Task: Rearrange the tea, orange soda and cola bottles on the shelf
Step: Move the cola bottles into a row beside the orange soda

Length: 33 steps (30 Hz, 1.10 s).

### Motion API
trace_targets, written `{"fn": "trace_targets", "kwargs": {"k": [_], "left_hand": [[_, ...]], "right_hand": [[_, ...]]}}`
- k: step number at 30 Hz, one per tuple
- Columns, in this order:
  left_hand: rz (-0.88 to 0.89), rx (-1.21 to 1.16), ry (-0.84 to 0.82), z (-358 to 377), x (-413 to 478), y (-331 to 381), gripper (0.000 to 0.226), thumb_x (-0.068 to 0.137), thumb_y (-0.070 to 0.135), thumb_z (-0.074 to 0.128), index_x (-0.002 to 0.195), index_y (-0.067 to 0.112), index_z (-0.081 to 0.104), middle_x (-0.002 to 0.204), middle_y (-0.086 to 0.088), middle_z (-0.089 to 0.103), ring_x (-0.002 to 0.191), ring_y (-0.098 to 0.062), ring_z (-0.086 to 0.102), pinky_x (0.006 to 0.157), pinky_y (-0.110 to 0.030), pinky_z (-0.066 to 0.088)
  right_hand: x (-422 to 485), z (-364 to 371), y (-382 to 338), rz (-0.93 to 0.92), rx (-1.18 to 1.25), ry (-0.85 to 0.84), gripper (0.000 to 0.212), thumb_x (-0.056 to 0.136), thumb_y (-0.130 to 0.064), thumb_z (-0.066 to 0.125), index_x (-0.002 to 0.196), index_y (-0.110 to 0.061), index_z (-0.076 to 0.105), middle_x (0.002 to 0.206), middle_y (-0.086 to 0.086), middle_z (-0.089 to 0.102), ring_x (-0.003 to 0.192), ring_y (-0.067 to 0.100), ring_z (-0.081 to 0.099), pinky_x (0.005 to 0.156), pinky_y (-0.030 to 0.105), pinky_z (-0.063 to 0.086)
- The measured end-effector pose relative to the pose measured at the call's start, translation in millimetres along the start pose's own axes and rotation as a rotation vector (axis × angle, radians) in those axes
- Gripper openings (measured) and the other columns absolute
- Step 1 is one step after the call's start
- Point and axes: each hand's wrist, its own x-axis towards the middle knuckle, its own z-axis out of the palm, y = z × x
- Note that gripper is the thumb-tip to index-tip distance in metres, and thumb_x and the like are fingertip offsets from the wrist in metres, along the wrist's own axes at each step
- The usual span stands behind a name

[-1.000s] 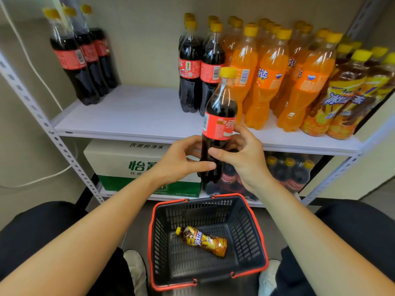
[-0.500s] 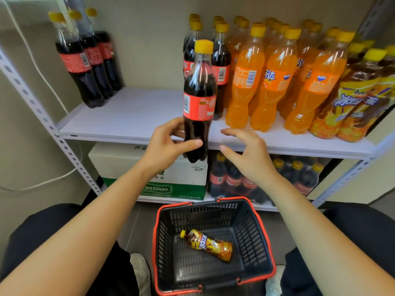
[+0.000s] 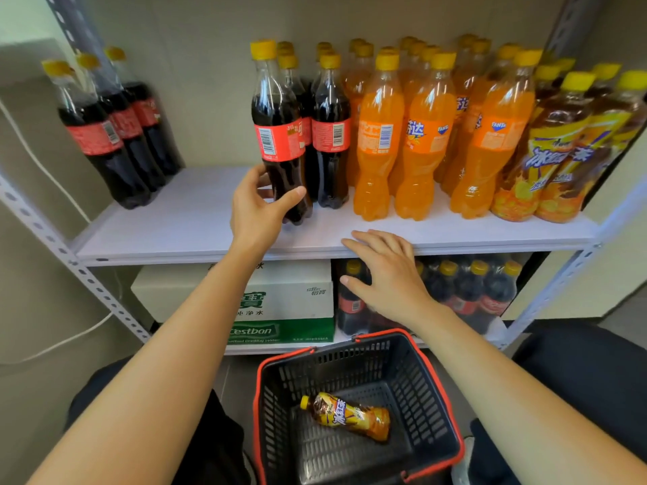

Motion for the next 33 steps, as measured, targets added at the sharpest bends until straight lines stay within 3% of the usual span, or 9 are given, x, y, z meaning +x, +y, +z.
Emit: {"fn": "trace_targets", "kwargs": {"k": [3,11,18,24,28,33], "left_hand": [[-0.029,0.031,0.008,10.6,7.1,-4.4,0.062,0.075,0.047,0.08,0.13,0.025,0.06,0.119,0.009,0.069,0.106,-0.009,0.066,0.094,-0.05,0.055],[-0.016,0.177,0.049,32.1,10.9,-15.4,0.061,0.079,0.05,0.078,0.133,0.033,0.055,0.125,0.012,0.067,0.1,-0.006,0.062,0.091,-0.044,0.055],[-0.033,0.082,-0.127,21.7,10.3,-24.6,0.072,0.085,0.024,0.082,0.147,0.023,0.047,0.133,-0.006,0.065,0.113,-0.018,0.065,0.096,-0.038,0.056],[-0.039,0.091,-0.273,11.9,6.1,-31.3,0.077,0.086,0.011,0.078,0.153,0.023,0.044,0.141,-0.006,0.062,0.116,-0.023,0.067,0.101,-0.047,0.054],[-0.078,0.005,-0.206,5.6,9.9,-34.8,0.056,0.09,0.013,0.076,0.143,0.02,0.057,0.129,-0.007,0.069,0.098,-0.02,0.074,0.094,-0.045,0.058],[-0.041,-0.036,-0.195,11.6,11.7,-33.7,0.031,0.09,0.015,0.078,0.113,0.031,0.067,0.105,-0.003,0.076,0.083,-0.031,0.074,0.084,-0.055,0.059]], "right_hand": [[-0.7,0.6,0.8,-0.001,0.032,0.018,0.063,0.093,-0.048,0.065,0.15,-0.029,0.047,0.157,-0.007,0.042,0.146,0.018,0.027,0.119,0.037,0.01],[0.8,3.9,1.1,0.011,0.045,0.056,0.06,0.092,-0.045,0.068,0.147,-0.029,0.051,0.153,-0.007,0.046,0.143,0.018,0.03,0.118,0.036,0.013],[1.3,2.7,-5.3,0.032,0.005,0.062,0.057,0.091,-0.043,0.069,0.144,-0.029,0.053,0.15,-0.007,0.05,0.14,0.019,0.036,0.117,0.04,0.018],[12.4,-1.3,-15.8,0.104,-0.074,0.066,0.045,0.092,-0.052,0.061,0.131,-0.031,0.061,0.131,-0.01,0.059,0.126,0.019,0.046,0.104,0.041,0.029],[36.1,-9.0,-18.5,0.183,0.053,0.076,0.035,0.093,-0.044,0.066,0.123,-0.026,0.068,0.118,-0.006,0.067,0.116,0.021,0.054,0.094,0.039,0.041],[54.0,-14.4,-19.8,0.322,0.469,0.157,0.054,0.09,-0.035,0.076,0.139,-0.021,0.058,0.125,-0.005,0.065,0.107,0.015,0.062,0.088,0.028,0.049]]}}
